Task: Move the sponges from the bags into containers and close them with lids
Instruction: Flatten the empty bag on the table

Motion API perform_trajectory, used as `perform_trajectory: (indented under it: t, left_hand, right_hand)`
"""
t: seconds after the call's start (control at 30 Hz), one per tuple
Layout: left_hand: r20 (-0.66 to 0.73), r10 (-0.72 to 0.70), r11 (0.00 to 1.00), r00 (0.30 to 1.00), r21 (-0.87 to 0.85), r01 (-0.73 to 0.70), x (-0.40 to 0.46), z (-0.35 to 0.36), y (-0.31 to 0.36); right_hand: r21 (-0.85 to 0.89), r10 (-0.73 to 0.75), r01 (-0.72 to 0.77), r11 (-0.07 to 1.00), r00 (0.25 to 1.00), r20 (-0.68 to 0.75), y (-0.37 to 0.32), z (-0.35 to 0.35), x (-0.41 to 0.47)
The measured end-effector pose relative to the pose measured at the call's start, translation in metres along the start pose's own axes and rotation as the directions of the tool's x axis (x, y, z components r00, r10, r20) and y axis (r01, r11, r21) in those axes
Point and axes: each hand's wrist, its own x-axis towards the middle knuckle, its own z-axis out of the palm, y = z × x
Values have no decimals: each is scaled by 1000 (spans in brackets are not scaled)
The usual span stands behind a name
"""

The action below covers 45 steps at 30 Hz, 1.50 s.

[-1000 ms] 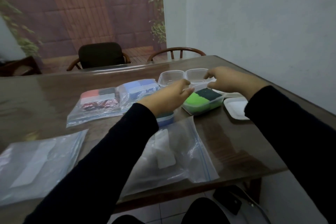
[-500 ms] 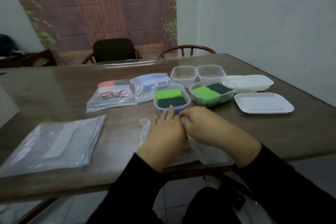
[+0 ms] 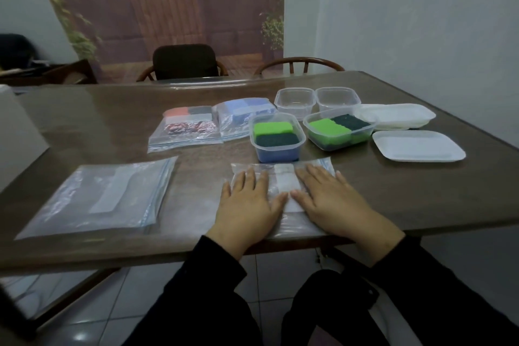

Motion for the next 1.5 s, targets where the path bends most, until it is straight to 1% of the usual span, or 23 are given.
perform_trajectory:
  t: [0.07,0.17,0.27,0.3,0.33,0.37,0.43,0.47,0.5,0.6,0.7,0.77,0.83,0.9,0.97,1.0,1.1,1.2,1.23,1.3,1.37,1.43,1.5]
  left_hand:
    - [3,-49,999,999,-15,49,1,1,-3]
    - [-57,-181,983,982,-45,179,2,0,-8]
    - [-82,-255,965,964,-88,248,9,-9,-13]
    - [-86,-274,956,958,-129,262,12,-12,-17]
    - [-95,-298,936,950,-224,271,17,-15,-22]
    - [-90,-329,884,940,-381,273,20,-19,-27]
    - [-11,-369,675,929,-690,260,24,-25,-37]
    - [25,-375,576,927,-777,254,24,-28,-39]
    - [38,-362,531,931,-813,239,24,-30,-41]
    - [-46,-334,565,942,-810,161,18,-37,-40]
    - [-156,-319,666,935,-739,105,11,-35,-44]
    - [-217,-295,707,931,-704,60,3,-35,-46]
    - [-294,-279,733,914,-680,5,-10,-41,-48]
    - [-374,-265,733,889,-677,-67,-24,-53,-53]
    - [-440,-270,710,857,-692,-131,-37,-69,-59]
    - [-452,-282,673,846,-722,-161,-42,-78,-65]
    - [-416,-320,471,851,-850,-238,-50,-102,-84]
    - [-412,-377,392,830,-882,-260,-55,-116,-108]
    - [-396,-398,346,828,-900,-264,-55,-118,-116]
    - [-354,-435,277,828,-928,-250,-55,-120,-137]
    - [-311,-457,255,833,-943,-212,-52,-116,-159]
    - [-246,-488,248,837,-959,-137,-51,-115,-179]
    - [-156,-513,316,844,-949,17,-51,-114,-196]
  right_hand:
    - [5,1,-1,1000,1000,-9,0,0,-1]
    - [32,0,1,999,1000,-26,1,0,-3]
    - [37,-2,3,999,1000,-22,2,0,-4]
    - [38,-3,4,999,1000,-22,2,0,-4]
    - [40,-6,6,999,1000,-21,2,0,-4]
    - [43,-9,10,999,1000,-20,2,0,-4]
    - [52,-17,18,998,999,-29,1,-1,-5]
    - [57,-20,23,998,999,-40,1,-1,-6]
    - [60,-26,29,998,998,-55,1,-1,-6]
    - [68,-55,61,996,994,-98,0,-2,-10]
    - [108,-96,111,988,986,-136,0,-2,-14]
    - [237,-102,152,959,972,-211,2,-2,-16]
    - [392,-77,209,896,942,-326,4,-1,-17]
    - [469,-56,278,838,900,-433,0,0,-17]
    - [509,-80,355,784,871,-484,-11,-1,-17]
    - [530,-100,385,756,867,-488,-18,-3,-15]
    - [642,-120,377,667,905,-407,-45,-9,-7]
    - [844,-101,189,502,982,-160,-79,-20,4]
    - [849,-83,117,516,993,-86,-87,-22,8]
    - [829,-53,32,559,999,-3,-107,-21,18]
    - [868,-59,-6,497,997,41,-123,-16,28]
    - [920,-91,-47,389,992,89,-139,-10,37]
    - [930,-117,-54,364,988,104,-153,-8,46]
